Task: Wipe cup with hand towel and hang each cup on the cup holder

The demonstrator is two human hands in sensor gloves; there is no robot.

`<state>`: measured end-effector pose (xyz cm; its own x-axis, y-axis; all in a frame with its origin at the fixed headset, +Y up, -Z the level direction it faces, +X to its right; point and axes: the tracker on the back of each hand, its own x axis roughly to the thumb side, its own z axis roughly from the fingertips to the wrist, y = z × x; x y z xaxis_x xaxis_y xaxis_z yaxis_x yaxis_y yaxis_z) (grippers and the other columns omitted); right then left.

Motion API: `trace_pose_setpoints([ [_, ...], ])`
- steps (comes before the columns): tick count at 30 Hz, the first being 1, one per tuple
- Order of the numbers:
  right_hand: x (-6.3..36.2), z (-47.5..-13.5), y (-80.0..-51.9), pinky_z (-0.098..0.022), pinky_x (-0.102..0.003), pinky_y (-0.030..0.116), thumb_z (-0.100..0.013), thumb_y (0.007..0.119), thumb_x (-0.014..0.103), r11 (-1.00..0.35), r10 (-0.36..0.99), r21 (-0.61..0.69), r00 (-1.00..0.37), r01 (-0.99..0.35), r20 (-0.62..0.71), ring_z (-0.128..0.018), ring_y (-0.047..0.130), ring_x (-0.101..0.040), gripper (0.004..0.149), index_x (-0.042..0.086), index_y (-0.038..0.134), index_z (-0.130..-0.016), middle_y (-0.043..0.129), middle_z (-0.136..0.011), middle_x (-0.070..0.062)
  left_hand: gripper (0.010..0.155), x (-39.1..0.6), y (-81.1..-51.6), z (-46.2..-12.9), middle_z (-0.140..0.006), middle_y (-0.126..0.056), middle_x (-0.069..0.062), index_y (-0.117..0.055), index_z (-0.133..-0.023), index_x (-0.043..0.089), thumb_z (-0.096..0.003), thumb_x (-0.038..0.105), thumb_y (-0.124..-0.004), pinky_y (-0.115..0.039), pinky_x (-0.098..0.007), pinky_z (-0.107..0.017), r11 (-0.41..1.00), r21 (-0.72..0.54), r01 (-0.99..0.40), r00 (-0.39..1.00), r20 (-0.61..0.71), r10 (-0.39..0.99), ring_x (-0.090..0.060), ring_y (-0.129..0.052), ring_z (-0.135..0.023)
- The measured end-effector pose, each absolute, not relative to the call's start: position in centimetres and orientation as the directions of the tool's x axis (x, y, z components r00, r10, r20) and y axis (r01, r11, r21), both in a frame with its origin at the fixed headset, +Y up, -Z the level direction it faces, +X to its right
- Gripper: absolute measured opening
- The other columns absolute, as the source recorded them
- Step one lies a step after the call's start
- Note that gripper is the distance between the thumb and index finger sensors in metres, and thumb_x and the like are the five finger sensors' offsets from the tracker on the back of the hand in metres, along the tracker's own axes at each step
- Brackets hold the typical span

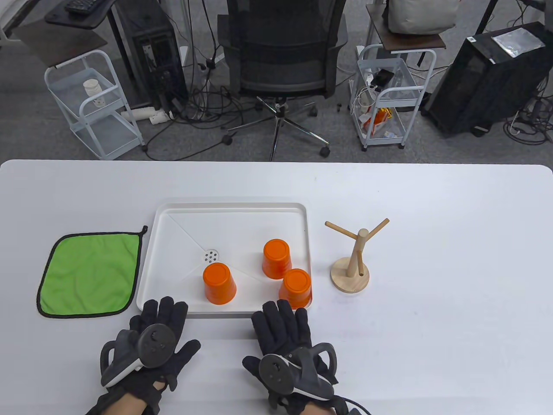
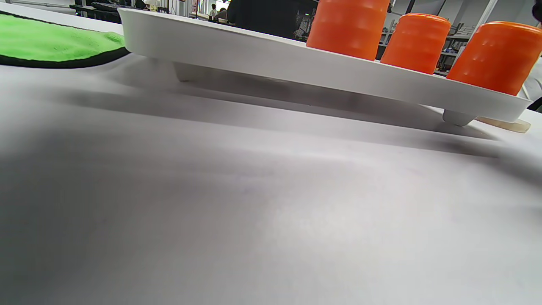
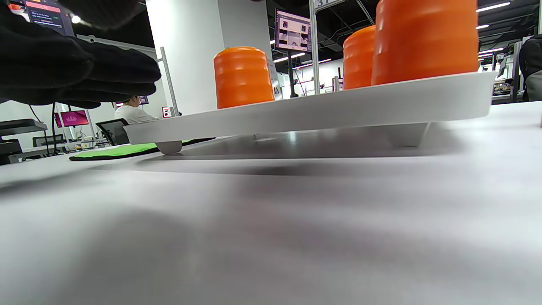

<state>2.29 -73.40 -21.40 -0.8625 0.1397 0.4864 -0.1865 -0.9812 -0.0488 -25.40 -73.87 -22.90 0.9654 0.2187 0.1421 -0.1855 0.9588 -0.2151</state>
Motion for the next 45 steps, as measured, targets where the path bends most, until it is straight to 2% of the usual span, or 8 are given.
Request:
trace_pose_setpoints([
  [17,3.5,-22.7,-71.7,-0.073,-0.070,0.021,-0.047,0.060,0.061,-0.976,0.087,-0.139,-0.884,-0.168,0.459,-0.107,0.025,-0.053,0.084,0.014,0.030,-0.109,0.025,-0.119,-0.018,0.087,-25.6,-73.7,-22.9,-0.118,-0.019,-0.010,-0.021,-0.108,0.027,-0.0408,0.070,-0.054,-0.031,-0.067,-0.074,0.955,-0.213,-0.208,0.957,0.156,0.243,-0.044,-0.021,-0.107],
  [34,5.2,-30.4,-69.9,-0.074,-0.071,0.024,-0.046,0.062,0.061,-0.996,0.028,-0.075,-0.956,-0.052,0.291,-0.105,0.034,-0.053,0.082,0.016,0.033,-0.108,0.030,-0.118,-0.018,0.087,-25.8,-73.6,-22.8,-0.118,-0.018,-0.010,-0.022,-0.108,0.026,-0.0408,0.070,-0.055,-0.031,-0.067,-0.074,0.945,-0.224,-0.236,0.948,0.160,0.275,-0.044,-0.021,-0.106],
  [45,5.7,-32.3,-70.6,-0.075,-0.069,0.035,-0.046,0.063,0.060,-0.998,0.047,-0.035,-0.970,-0.057,0.238,-0.100,0.049,-0.052,0.073,0.029,0.039,-0.108,0.038,-0.116,-0.018,0.087,-25.8,-73.6,-22.9,-0.118,-0.019,-0.010,-0.022,-0.108,0.026,-0.0408,0.070,-0.055,-0.031,-0.067,-0.074,0.939,-0.238,-0.249,0.944,0.156,0.290,-0.044,-0.021,-0.106],
])
